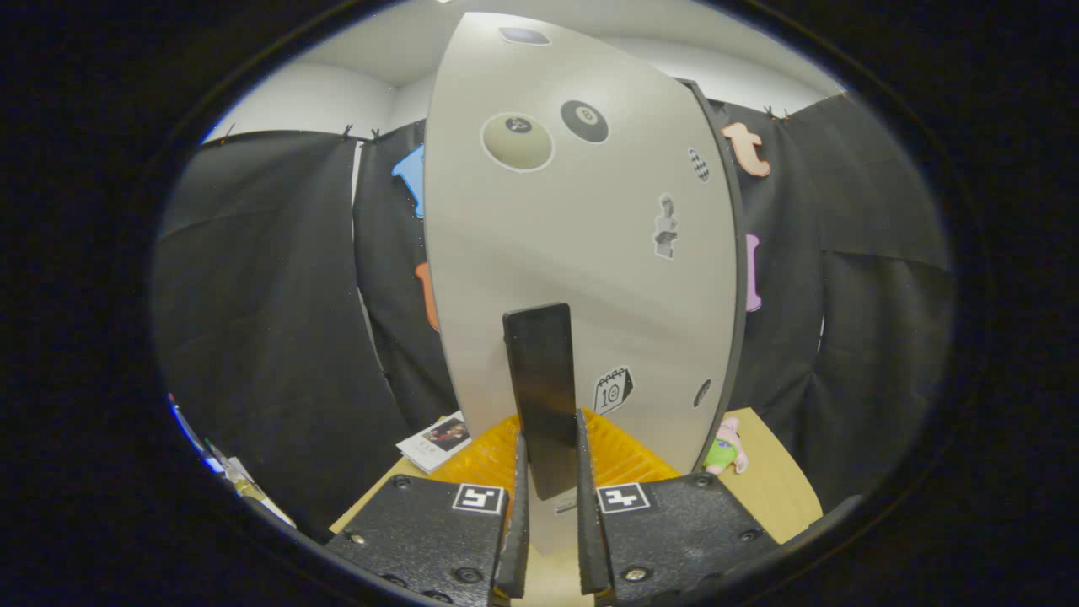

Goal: Open the shoe cabinet door, grab the shoes and put them into the shoe cabinet, then close the shoe cabinet door.

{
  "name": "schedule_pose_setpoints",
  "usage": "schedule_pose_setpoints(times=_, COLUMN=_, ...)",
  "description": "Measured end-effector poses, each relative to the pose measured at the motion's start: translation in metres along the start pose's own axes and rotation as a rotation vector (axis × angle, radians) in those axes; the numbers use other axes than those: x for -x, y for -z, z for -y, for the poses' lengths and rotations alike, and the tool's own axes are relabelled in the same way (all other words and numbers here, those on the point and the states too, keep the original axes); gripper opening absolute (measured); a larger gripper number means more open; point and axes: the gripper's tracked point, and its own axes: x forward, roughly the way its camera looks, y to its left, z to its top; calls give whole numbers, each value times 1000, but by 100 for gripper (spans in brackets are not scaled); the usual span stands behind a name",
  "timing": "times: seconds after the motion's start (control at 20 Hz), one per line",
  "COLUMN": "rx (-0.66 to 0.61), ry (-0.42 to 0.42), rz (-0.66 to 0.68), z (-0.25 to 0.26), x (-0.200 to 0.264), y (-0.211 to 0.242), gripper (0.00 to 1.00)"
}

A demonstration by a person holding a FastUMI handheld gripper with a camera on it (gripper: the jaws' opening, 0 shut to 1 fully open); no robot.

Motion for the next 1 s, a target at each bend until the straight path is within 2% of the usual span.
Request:
schedule_pose_setpoints(times=0.25, rx=-46, ry=-58, rz=1, z=47, x=33, y=2, gripper=26)
schedule_pose_setpoints(times=0.55, rx=9, ry=-86, rz=-11, z=99, x=85, y=1, gripper=25)
schedule_pose_setpoints(times=0.8, rx=-3, ry=-30, rz=8, z=164, x=116, y=-12, gripper=22)
schedule_pose_setpoints(times=1.0, rx=51, ry=142, rz=36, z=232, x=133, y=-19, gripper=17)
